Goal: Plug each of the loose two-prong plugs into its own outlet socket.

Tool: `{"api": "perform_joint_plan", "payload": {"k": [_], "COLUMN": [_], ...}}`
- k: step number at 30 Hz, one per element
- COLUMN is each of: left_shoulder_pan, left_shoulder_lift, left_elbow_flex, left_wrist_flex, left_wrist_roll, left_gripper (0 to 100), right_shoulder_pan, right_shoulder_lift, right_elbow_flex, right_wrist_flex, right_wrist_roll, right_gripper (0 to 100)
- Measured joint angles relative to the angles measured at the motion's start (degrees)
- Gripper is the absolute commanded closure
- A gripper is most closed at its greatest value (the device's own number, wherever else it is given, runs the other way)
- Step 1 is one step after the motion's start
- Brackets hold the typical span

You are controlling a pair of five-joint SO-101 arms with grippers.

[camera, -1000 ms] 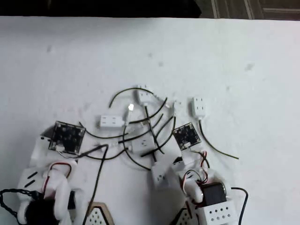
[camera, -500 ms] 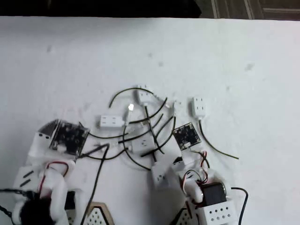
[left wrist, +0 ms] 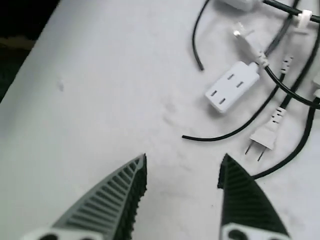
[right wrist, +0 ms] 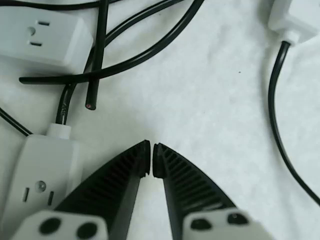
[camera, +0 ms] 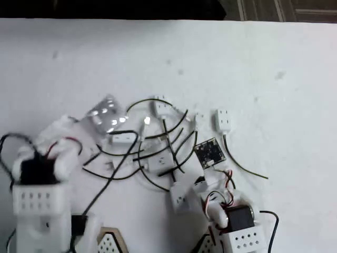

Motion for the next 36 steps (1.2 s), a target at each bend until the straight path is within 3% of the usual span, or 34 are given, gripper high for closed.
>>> {"api": "perform_joint_plan", "payload": {"k": [17, 27, 36], "left_shoulder_pan": [8.1, 8.7, 10.3], "left_shoulder_lift": [45.9, 68.6, 74.5], "left_elbow_flex": [-19.7, -31.2, -32.4], "left_wrist_flex": [-5.2, -8.7, -9.0], "left_wrist_roll": [-16.1, -16.8, -17.1], "left_gripper": [72, 72, 75], "right_shoulder_pan": [0.0, 0.0, 0.0], "right_shoulder_lift": [0.0, 0.0, 0.0], "right_elbow_flex": [0.0, 0.0, 0.0], "right_wrist_flex": [0.0, 0.0, 0.0], "right_wrist_roll": [0.0, 0.0, 0.0], "right_gripper": [98.0, 98.0, 98.0]}}
